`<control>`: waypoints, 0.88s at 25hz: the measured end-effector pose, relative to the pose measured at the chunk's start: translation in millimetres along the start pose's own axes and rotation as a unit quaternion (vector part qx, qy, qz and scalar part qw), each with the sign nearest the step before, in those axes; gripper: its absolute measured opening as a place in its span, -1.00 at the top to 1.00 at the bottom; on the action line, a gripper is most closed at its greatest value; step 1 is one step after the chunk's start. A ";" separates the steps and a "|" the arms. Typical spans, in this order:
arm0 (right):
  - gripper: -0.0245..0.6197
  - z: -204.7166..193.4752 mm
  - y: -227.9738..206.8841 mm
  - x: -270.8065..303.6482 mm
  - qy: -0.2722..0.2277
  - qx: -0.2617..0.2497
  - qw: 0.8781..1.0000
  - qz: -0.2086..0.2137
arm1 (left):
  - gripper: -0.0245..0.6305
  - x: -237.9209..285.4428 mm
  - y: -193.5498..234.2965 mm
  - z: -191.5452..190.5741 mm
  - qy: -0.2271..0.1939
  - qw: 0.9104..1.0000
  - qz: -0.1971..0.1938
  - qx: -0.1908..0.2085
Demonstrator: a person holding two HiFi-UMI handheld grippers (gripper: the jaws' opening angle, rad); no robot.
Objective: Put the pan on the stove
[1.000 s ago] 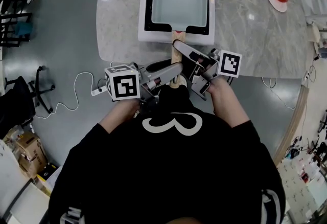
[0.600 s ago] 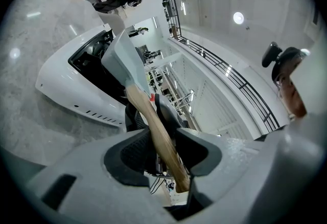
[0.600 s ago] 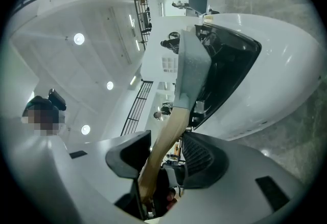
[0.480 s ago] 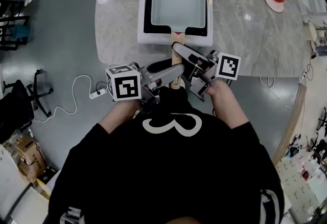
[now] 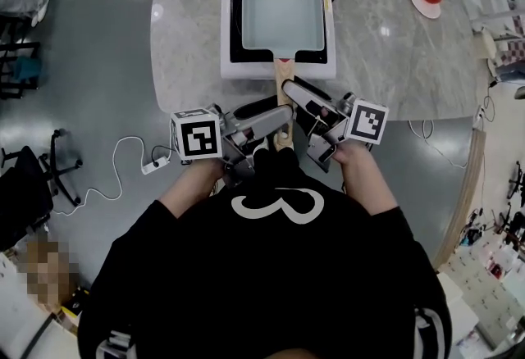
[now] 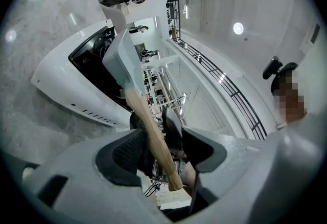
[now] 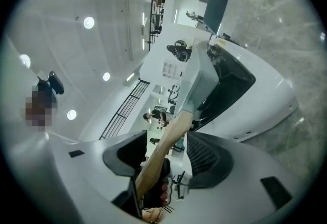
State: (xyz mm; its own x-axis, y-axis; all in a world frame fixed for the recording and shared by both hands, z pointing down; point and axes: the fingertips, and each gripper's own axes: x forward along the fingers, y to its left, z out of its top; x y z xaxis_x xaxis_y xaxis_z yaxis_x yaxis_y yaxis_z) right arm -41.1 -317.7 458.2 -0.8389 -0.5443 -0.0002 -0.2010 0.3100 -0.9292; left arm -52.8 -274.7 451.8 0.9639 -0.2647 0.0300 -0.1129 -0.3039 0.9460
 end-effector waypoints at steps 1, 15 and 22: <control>0.28 -0.7 2.3 -2.4 -0.002 -0.011 1.000 -0.008 | 0.19 -2.1 -0.4 0.5 -0.002 1.000 -0.003 -0.004; 0.29 4.1 78.5 -40.1 0.017 -0.248 0.968 -0.020 | 0.18 -39.3 -29.2 14.4 -0.062 0.987 0.077 0.126; 0.75 -12.5 142.0 -66.6 0.030 -0.326 0.945 0.028 | 0.62 -51.5 -96.6 4.7 -0.101 0.937 0.161 0.293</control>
State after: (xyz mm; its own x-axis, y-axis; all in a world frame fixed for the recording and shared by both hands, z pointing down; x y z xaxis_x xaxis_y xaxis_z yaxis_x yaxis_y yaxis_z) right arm -20.1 -227.7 330.9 -0.8808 -0.4734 -0.0044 -0.4069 0.7617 -0.5041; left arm -92.6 -236.0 357.4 0.7983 -0.5787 0.1670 -0.5607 -0.6129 0.5568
